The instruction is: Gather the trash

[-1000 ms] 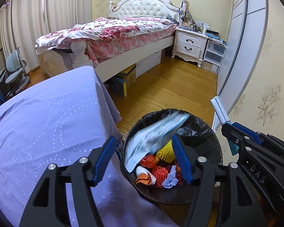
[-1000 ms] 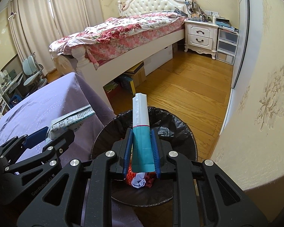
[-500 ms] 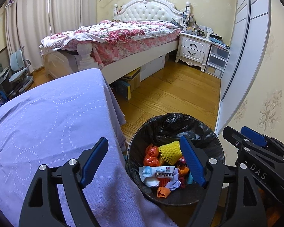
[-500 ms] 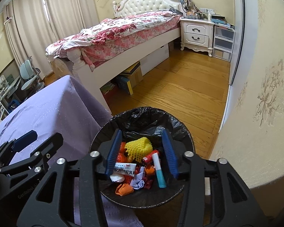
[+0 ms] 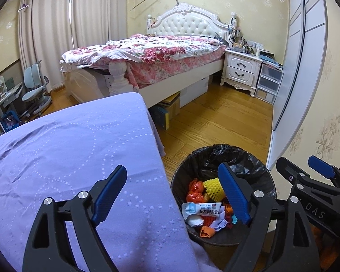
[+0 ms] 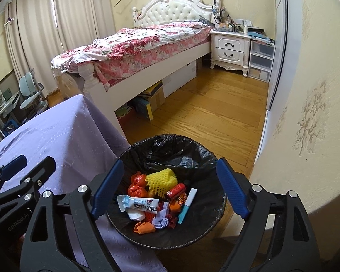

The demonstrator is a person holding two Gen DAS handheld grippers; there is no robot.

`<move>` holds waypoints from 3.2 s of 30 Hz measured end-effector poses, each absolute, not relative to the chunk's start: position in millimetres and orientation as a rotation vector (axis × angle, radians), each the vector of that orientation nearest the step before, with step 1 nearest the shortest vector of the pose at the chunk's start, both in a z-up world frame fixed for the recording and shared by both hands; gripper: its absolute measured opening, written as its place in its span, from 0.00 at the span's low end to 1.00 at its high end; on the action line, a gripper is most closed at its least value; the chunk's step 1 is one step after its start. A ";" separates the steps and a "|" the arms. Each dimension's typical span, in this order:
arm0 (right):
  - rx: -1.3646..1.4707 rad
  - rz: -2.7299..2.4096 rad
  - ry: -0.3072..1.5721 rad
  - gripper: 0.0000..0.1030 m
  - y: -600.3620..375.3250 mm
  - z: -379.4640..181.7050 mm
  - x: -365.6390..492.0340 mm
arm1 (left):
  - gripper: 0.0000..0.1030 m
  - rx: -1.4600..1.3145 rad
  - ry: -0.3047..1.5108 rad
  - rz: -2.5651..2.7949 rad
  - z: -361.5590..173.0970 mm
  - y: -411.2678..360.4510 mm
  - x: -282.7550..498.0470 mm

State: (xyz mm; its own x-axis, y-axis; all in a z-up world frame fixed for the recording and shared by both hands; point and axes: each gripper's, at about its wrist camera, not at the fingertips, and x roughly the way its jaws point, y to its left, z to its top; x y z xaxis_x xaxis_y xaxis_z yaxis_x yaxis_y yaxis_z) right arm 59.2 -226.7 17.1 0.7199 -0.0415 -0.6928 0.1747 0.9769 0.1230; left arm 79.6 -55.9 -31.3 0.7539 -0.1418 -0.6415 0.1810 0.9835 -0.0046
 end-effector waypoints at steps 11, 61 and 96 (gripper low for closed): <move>0.141 -0.116 0.719 0.91 -208.0 25.8 37.6 | 0.83 0.057 0.641 -0.135 -19.0 -35.8 54.6; 0.122 -0.049 0.629 0.91 -166.1 72.1 -51.4 | 0.84 0.005 0.555 -0.066 3.7 12.5 -23.7; 0.122 -0.051 0.636 0.91 -167.8 72.7 -50.7 | 0.84 0.003 0.563 -0.066 2.2 12.8 -23.9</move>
